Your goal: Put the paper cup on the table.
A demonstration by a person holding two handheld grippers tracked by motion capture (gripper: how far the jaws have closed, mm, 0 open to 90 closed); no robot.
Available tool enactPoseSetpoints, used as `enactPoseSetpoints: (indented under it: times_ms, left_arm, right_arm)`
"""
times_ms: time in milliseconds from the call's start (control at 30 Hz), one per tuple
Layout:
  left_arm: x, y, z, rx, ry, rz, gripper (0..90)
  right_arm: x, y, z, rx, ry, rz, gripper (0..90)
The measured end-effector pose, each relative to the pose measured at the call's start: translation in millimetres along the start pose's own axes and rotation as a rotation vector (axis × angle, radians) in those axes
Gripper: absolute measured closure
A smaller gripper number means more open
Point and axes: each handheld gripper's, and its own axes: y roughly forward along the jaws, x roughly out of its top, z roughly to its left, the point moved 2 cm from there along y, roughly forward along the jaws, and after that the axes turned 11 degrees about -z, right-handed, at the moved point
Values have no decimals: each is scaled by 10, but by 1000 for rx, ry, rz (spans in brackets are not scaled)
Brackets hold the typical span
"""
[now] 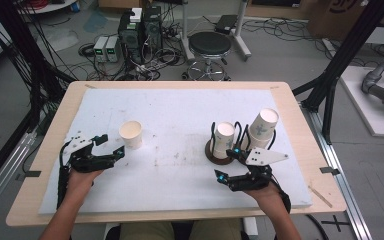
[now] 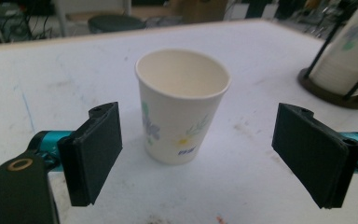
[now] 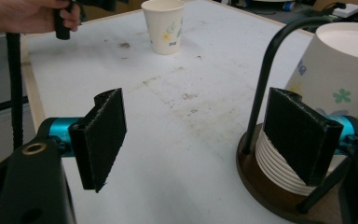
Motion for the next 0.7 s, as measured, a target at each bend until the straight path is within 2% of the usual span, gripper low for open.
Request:
enactPoseSetpoints:
  times_ms: [67, 167, 333, 567, 700]
  left_arm:
    - [44, -53, -39, -34, -10, -42, 158]
    - [57, -86, -114, -89, 0, -58, 159]
    - [78, -119, -241, -145, 1, -81, 161]
    - [105, -188, -363, -159, 22, -102, 163]
    - [101, -214, -384, -164, 25, -109, 163]
  right_arm:
    - [-16, -14, -9, -11, 10, 5, 219]
    - [-21, -33, -17, -27, 9, 2, 219]
    - [-25, -84, -24, -56, 4, -9, 219]
    - [-44, -188, -21, -136, 13, -17, 219]
    - [-60, -221, 7, -151, 7, -16, 219]
